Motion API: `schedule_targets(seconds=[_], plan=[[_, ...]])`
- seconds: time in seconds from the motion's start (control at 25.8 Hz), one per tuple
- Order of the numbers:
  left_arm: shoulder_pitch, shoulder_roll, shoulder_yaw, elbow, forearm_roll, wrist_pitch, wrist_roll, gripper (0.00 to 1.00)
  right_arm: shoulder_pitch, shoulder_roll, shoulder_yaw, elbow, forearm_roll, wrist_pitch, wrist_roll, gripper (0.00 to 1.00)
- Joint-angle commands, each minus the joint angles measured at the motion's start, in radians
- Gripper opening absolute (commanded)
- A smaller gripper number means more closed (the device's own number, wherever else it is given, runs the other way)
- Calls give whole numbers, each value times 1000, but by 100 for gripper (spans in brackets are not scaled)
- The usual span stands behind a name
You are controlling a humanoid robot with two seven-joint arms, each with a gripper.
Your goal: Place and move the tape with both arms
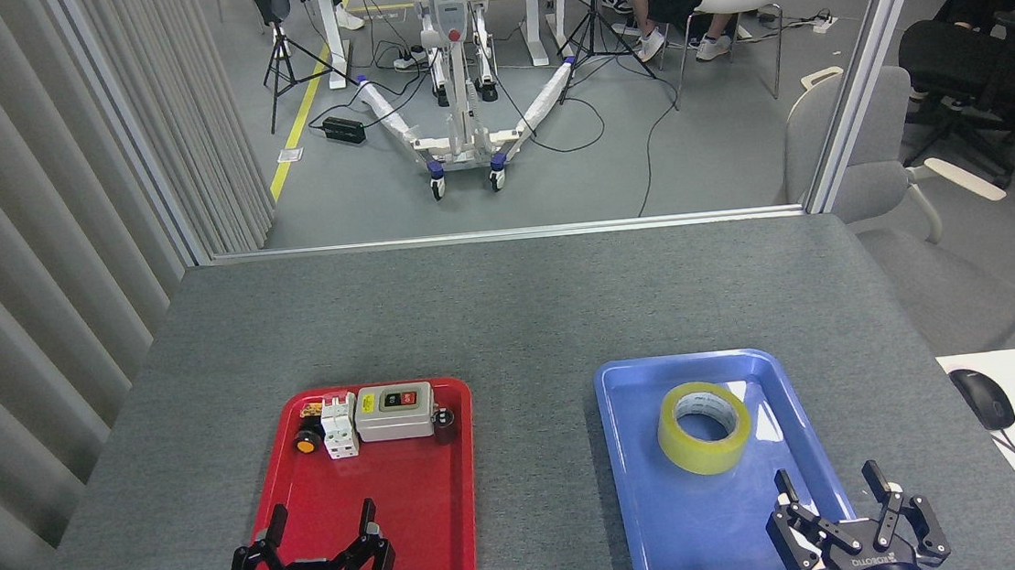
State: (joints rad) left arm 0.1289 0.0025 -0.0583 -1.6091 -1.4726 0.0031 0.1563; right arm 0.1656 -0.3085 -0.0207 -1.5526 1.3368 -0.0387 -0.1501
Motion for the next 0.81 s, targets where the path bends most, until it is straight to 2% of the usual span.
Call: schedule_targets(seconds=[0.0, 0.77], plan=[[0, -1, 0, 0, 0, -2, 0, 100, -1, -1, -1, -1, -5, 5, 0, 99], [0, 1, 0, 0, 0, -3, 0, 100, -1, -4, 4, 0, -7, -1, 0, 99]])
